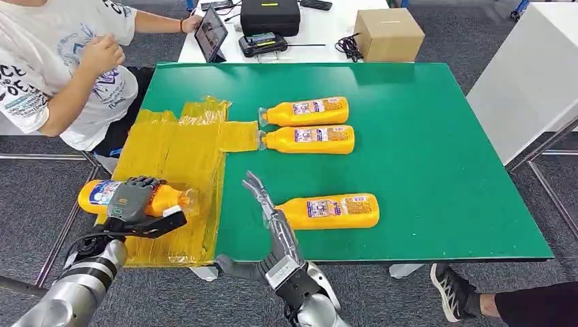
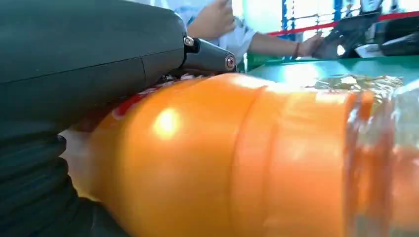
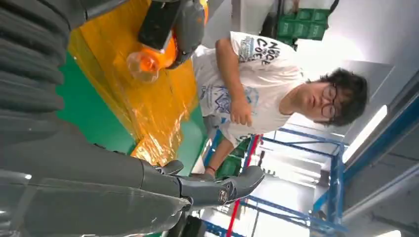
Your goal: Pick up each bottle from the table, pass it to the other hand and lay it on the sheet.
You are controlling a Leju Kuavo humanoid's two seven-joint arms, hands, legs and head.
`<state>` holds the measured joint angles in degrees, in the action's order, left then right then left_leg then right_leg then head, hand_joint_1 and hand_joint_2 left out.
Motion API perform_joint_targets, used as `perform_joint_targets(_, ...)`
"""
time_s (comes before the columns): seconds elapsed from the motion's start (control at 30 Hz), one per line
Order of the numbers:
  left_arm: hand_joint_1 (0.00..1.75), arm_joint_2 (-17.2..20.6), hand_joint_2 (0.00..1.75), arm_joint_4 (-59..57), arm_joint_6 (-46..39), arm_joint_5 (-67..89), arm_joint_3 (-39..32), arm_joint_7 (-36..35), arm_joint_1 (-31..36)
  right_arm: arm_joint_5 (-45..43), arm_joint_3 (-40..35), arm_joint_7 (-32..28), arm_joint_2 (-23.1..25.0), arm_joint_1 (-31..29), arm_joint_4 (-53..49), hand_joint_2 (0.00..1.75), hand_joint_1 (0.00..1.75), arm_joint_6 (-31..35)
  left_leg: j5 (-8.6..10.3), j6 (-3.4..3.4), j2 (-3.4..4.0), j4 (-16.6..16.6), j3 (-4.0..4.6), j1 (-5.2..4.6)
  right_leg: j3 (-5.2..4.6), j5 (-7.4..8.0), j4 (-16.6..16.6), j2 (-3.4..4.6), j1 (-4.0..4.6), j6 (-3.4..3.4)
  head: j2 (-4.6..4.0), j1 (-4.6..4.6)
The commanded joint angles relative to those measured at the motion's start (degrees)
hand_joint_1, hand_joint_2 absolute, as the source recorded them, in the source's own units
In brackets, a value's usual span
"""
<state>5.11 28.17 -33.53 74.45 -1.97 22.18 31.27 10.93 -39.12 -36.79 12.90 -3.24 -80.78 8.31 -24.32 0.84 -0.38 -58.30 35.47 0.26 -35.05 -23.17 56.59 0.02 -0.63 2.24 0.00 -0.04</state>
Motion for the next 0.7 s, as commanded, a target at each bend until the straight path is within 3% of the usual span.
perform_joint_targets(0.03,0.35,-0.30,1.75,-5.53,1.54,1.28,3.55,-0.65,-0.11,-0.43,-0.67,0.18,0.17,-0.69,3.84,1.75,0.00,-0.12,-0.09,-0.04,0.05,0.11,-0.38,0.00,0.36,-0.08,-0.09,0.03,0.01,-0.07,0.00,-0.02)
perform_joint_targets(0.07,0.00,-0.22,1.75,-5.69,2.46,1.44,3.79,-0.60,-0.05,-0.79,-0.42,0.22,0.27,-0.52,3.68,1.75,0.00,-0.18,-0.06,-0.03,0.02,0.10,-0.30,-0.01,0.29,-0.05,-0.08,0.02,0.00,-0.06,0.00,0.00)
perform_joint_targets(0.33,0.00,-0.82,1.75,-2.80,12.84,-6.71,0.12,3.26,-0.71,-1.52,1.23,0.54,0.71,0.28,3.60,1.75,0.00,0.36,-0.09,-0.04,0.11,0.18,-0.63,0.00,0.58,-0.05,-0.15,0.11,0.01,-0.09,0.00,-0.02)
perform_joint_targets(0.37,0.00,-0.91,0.00,-2.07,14.68,-8.41,-0.32,3.67,-0.75,-1.59,1.39,0.57,0.78,0.35,3.67,1.75,0.00,0.37,-0.07,-0.03,0.07,0.13,-0.58,-0.01,0.55,-0.04,-0.10,0.08,0.00,-0.06,0.00,-0.02)
perform_joint_targets(0.53,0.00,-0.14,0.00,-0.70,23.26,-14.30,-0.74,4.54,-1.09,-1.84,2.06,0.83,1.23,0.31,5.36,1.75,0.00,0.41,-0.04,-0.03,-0.07,0.13,-0.69,-0.02,0.68,-0.08,-0.09,-0.02,-0.01,-0.10,0.00,-0.02)
perform_joint_targets(0.7,0.00,0.03,0.00,-0.22,24.30,-15.28,-0.73,4.87,-1.37,-1.84,2.18,0.83,1.28,0.29,5.60,1.75,0.00,0.37,-0.04,-0.07,0.05,0.22,-0.93,0.01,0.95,-0.03,-0.19,0.11,0.03,-0.15,0.00,-0.02)
